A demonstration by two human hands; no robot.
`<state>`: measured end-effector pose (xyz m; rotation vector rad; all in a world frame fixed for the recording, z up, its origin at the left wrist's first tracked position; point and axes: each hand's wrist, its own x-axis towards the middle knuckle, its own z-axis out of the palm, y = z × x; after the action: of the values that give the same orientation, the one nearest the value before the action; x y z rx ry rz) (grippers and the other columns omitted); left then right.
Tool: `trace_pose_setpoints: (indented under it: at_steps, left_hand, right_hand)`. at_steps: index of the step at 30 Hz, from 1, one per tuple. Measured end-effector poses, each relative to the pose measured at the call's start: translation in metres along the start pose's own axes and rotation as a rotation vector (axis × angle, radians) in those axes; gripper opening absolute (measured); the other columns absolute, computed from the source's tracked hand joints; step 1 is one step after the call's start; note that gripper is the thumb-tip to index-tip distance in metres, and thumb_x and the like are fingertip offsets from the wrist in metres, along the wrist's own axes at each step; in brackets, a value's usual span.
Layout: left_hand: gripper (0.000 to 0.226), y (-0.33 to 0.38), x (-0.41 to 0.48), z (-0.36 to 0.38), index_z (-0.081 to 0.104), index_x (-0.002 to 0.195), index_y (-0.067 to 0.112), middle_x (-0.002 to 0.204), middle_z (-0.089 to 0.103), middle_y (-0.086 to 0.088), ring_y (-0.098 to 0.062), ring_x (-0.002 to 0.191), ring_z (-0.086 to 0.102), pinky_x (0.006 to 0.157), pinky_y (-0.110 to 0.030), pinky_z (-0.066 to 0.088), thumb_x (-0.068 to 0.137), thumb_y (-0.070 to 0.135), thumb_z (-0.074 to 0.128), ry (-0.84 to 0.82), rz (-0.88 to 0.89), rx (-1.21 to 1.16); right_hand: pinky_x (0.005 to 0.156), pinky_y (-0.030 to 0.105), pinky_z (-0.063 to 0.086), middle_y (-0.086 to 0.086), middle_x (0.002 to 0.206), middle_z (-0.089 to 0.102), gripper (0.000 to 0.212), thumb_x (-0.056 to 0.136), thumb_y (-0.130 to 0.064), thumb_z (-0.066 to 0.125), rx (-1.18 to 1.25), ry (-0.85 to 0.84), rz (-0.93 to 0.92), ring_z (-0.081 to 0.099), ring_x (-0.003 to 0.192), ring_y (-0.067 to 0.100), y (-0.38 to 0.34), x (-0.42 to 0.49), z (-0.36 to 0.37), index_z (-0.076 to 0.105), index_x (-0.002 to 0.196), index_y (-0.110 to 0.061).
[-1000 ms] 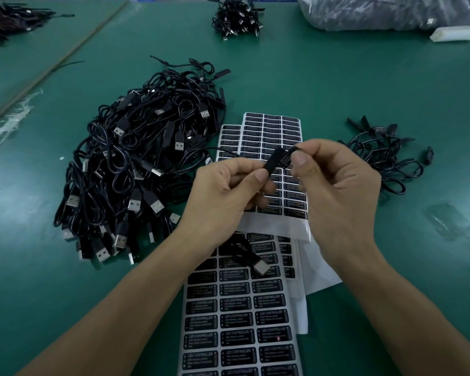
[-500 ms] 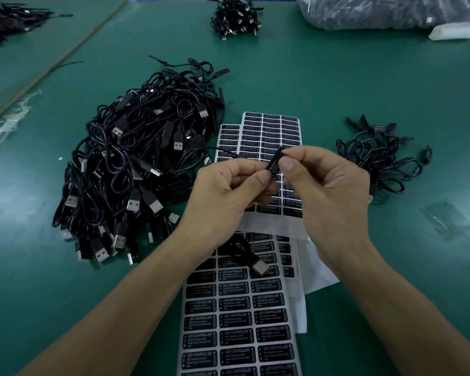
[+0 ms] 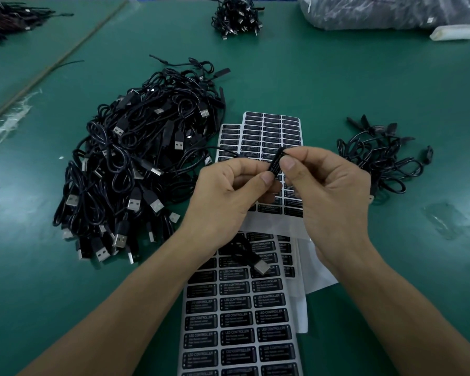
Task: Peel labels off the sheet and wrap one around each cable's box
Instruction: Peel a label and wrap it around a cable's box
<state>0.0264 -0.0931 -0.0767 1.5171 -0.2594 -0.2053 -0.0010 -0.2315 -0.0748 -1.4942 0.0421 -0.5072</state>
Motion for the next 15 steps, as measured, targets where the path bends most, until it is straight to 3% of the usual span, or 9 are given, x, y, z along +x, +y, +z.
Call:
trace_pose_setpoints:
  at_steps: [15]
  left_hand:
    - [0.008, -0.0023, 0.0006, 0.001, 0.073, 0.099, 0.007, 0.084, 0.078, -0.004, -0.011, 0.076, 0.075, 0.069, -0.015, 0.055, 0.094, 0.006, 0.066, 0.007, 0.001, -0.001]
  right_hand:
    - [0.066, 0.014, 0.054, -0.008, 0.074, 0.074, 0.017, 0.088, -0.002, 0.072, 0.009, 0.021, 0.031, 0.067, 0.07, 0.003, -0.0007, -0.0005, 0.0006, 0.073, 0.087, -0.019]
